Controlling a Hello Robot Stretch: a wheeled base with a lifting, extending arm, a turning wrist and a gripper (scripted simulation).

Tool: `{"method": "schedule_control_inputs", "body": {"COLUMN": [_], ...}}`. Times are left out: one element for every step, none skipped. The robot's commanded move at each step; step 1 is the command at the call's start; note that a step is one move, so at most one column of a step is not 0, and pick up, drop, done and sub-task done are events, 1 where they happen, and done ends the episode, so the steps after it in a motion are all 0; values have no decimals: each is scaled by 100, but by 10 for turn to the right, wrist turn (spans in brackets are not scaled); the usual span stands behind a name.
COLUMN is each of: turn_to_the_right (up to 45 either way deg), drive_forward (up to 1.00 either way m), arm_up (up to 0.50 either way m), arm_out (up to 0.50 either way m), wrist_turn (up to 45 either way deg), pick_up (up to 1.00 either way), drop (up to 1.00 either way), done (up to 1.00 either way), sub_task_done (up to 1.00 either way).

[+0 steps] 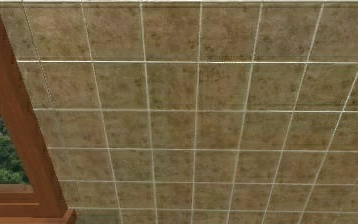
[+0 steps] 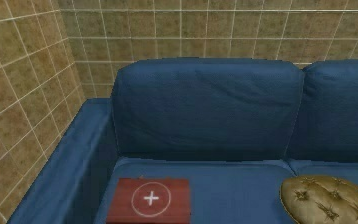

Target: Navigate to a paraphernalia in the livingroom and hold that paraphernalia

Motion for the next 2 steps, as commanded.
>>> {"method": "schedule_control_inputs", "body": {"turn_to_the_right": [0,0], "drive_forward": [0,0], "arm_up": [0,0], "arm_out": [18,0], "wrist_turn": [0,450], "pick_up": [0,0], "drop": [0,0], "done": [0,0], "sub_task_done": [0,0]}}
